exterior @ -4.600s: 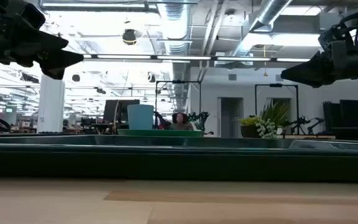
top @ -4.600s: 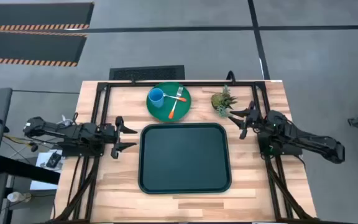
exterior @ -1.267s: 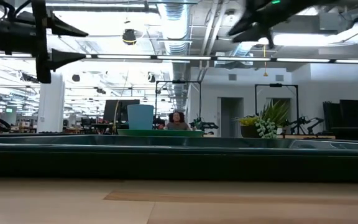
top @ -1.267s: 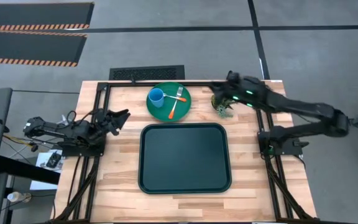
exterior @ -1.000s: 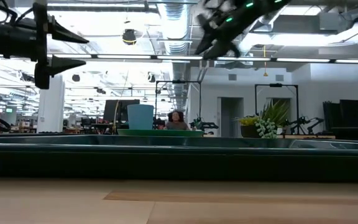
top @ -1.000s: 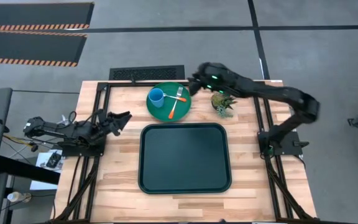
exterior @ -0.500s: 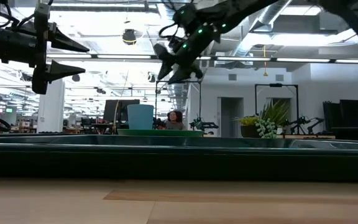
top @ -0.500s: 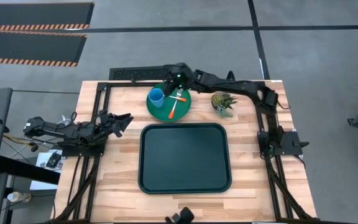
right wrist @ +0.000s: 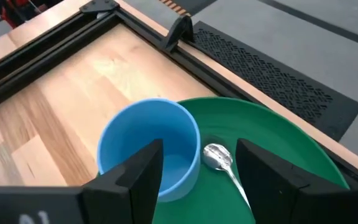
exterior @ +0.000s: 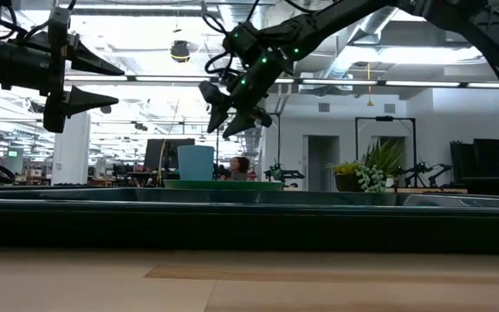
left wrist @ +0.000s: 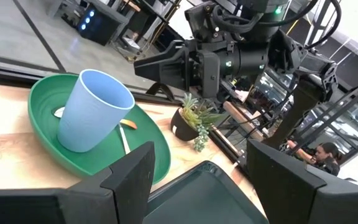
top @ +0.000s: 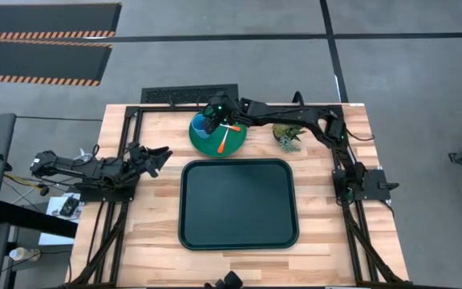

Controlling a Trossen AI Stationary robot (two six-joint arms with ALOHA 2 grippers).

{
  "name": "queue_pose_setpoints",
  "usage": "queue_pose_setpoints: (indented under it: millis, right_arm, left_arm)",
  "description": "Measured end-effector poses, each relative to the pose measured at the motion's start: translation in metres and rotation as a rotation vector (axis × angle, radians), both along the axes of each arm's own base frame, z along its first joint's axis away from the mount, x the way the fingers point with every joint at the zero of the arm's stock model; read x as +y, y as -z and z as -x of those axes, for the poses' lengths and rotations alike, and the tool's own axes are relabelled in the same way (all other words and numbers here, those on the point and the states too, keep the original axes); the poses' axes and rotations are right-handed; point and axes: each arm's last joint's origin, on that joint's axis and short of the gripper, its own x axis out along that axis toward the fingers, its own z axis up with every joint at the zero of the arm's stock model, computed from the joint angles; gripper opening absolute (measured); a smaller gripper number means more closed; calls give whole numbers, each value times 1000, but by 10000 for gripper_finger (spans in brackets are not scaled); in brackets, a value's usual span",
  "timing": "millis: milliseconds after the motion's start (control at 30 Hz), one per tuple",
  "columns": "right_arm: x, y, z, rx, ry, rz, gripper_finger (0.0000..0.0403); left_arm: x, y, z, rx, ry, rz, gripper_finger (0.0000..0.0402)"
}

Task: Pick and place plate/cup/fork/spoon on tray
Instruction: Put the blue cup on the black table tray

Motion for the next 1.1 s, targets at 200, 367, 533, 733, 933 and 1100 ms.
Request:
queue_pose_setpoints:
  millis: [200, 367, 533, 733, 933, 1100]
  right_arm:
    - [1, 0, 0, -41, 6, -84, 227]
    - [3, 15, -4, -28, 26, -152, 227]
    - [3, 29, -10, -39, 52, -191, 226]
    - [4, 24, -12, -69, 67, -206, 213]
    - [-1, 28, -8, -52, 113, -249, 150]
    - [1, 30, -6, -19, 114, -265, 86]
  left_arm:
    - [0, 0, 0, -6, -1, 9, 240]
    - [0, 0, 0, -10, -3, 15, 240]
    - [0, 0, 0, -13, -4, 21, 240]
    - [0, 1, 0, -9, 0, 27, 240]
    - [0, 1, 0, -6, 0, 26, 240]
    - [0, 2, 0, 4, 0, 25, 240]
